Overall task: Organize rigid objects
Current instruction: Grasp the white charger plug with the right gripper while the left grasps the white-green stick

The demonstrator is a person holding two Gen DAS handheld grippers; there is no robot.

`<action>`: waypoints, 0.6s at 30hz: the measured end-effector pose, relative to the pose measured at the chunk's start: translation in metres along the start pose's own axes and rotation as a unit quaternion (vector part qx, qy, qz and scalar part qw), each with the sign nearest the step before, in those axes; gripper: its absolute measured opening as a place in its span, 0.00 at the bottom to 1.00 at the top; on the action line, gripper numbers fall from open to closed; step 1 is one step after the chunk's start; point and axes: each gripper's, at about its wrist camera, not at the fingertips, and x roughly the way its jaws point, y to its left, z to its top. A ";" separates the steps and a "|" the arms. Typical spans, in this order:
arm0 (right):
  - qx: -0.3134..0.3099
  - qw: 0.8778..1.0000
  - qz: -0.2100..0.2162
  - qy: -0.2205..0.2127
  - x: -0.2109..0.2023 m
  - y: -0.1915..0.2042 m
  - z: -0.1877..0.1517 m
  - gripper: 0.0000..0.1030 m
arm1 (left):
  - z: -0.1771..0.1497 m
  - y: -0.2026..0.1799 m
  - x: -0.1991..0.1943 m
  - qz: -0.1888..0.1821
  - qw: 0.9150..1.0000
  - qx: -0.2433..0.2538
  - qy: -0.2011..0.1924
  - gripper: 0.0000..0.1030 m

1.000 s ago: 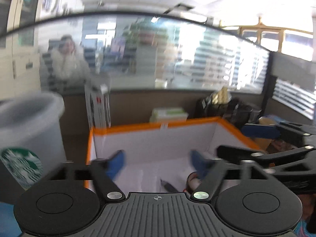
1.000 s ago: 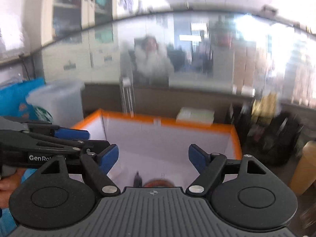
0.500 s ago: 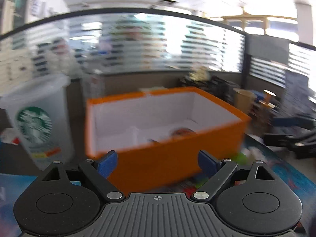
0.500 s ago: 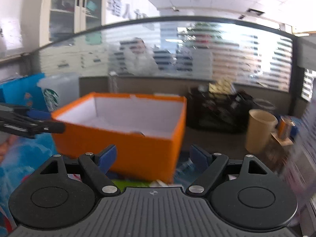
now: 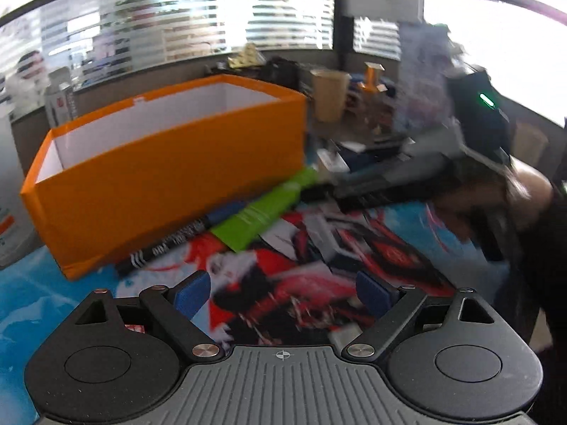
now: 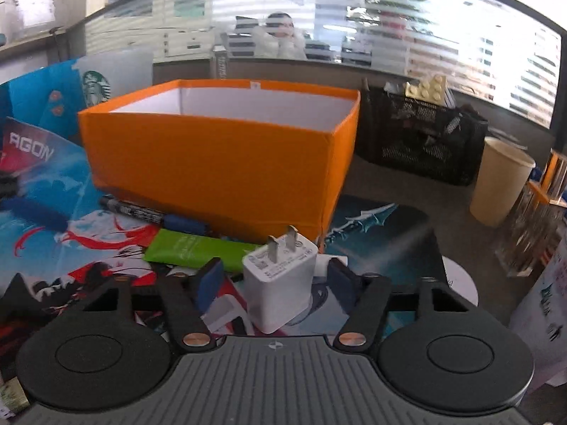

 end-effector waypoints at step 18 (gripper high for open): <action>0.046 0.999 -0.003 -0.020 -0.004 -0.014 -0.005 0.35 | -0.025 -0.025 -0.002 -0.026 0.999 0.010 0.043 0.25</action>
